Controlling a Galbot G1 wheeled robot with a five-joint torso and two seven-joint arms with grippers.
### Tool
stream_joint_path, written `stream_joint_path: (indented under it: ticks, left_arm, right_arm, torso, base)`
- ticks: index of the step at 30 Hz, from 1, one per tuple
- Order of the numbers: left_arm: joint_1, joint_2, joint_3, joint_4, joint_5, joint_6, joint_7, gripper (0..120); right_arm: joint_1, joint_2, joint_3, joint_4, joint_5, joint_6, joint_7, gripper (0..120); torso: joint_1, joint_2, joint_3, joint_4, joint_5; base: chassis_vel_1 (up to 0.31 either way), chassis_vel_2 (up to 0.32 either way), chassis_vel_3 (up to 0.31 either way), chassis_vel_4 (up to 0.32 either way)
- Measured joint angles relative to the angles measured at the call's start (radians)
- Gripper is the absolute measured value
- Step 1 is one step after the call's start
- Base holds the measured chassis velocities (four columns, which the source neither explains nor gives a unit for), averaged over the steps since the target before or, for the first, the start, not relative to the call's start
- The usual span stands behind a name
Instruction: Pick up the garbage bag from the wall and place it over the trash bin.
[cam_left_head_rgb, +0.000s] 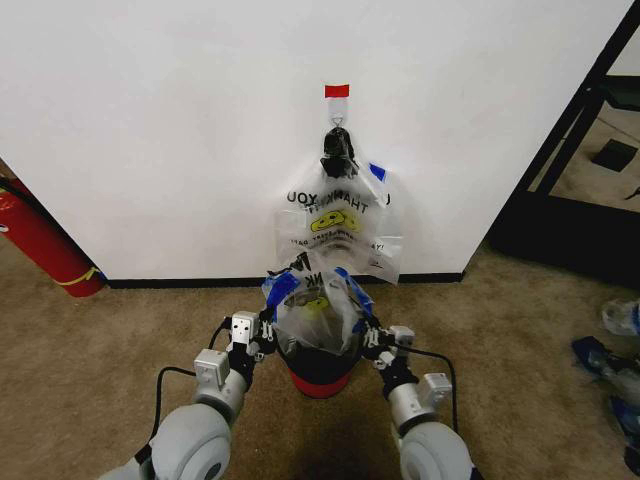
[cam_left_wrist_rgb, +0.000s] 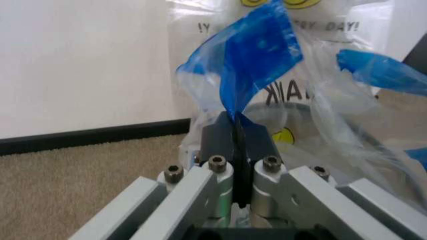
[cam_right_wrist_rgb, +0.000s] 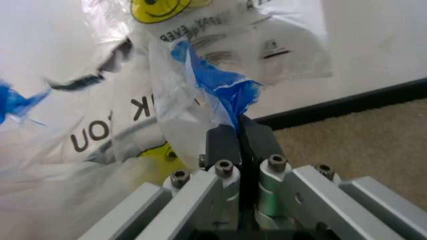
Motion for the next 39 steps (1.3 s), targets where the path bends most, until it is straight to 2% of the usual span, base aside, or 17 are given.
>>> stream_joint_path:
  ticks: [7,12,17,23,31,39]
  left_arm:
    - [0.058,-0.019,0.003,-0.04,-0.002,0.037,-0.038,0]
    - [0.071,-0.035,0.007,-0.021,-0.032,0.063,-0.07,0]
    - [0.043,-0.051,0.011,0.014,-0.117,0.106,-0.132,0]
    - [0.055,-0.038,-0.001,-0.003,-0.159,0.134,-0.171,0]
    - [0.093,-0.015,-0.014,-0.047,-0.163,0.155,-0.198,0]
    - [0.152,-0.008,-0.011,-0.054,-0.162,0.168,-0.208,0]
  right_arm:
    - [-0.057,-0.009,0.024,0.064,0.0,-0.035,0.032,0]
    - [-0.063,-0.007,0.029,0.05,-0.004,-0.041,0.04,0]
    - [-0.025,0.012,0.022,0.007,0.011,-0.073,0.076,0]
    - [-0.028,0.005,0.02,0.002,0.024,-0.104,0.102,0]
    - [-0.032,-0.002,-0.004,0.018,0.035,-0.15,0.126,0]
    - [-0.035,-0.014,-0.008,0.017,0.048,-0.189,0.148,0]
  torso:
    - [0.0,0.0,0.0,0.0,-0.0001]
    - [0.0,0.0,0.0,0.0001,-0.0002]
    - [0.0,0.0,0.0,0.0,-0.0001]
    - [0.0,0.0,0.0,0.0,-0.0001]
    - [0.0,0.0,0.0,0.0,-0.0001]
    - [0.0,0.0,0.0,0.0,-0.0001]
  base:
    - [0.0,0.0,0.0,0.0]
    - [0.0,0.0,0.0,0.0]
    - [0.0,0.0,0.0,0.0]
    - [0.0,0.0,0.0,0.0]
    - [0.0,0.0,0.0,0.0]
    - [0.0,0.0,0.0,0.0]
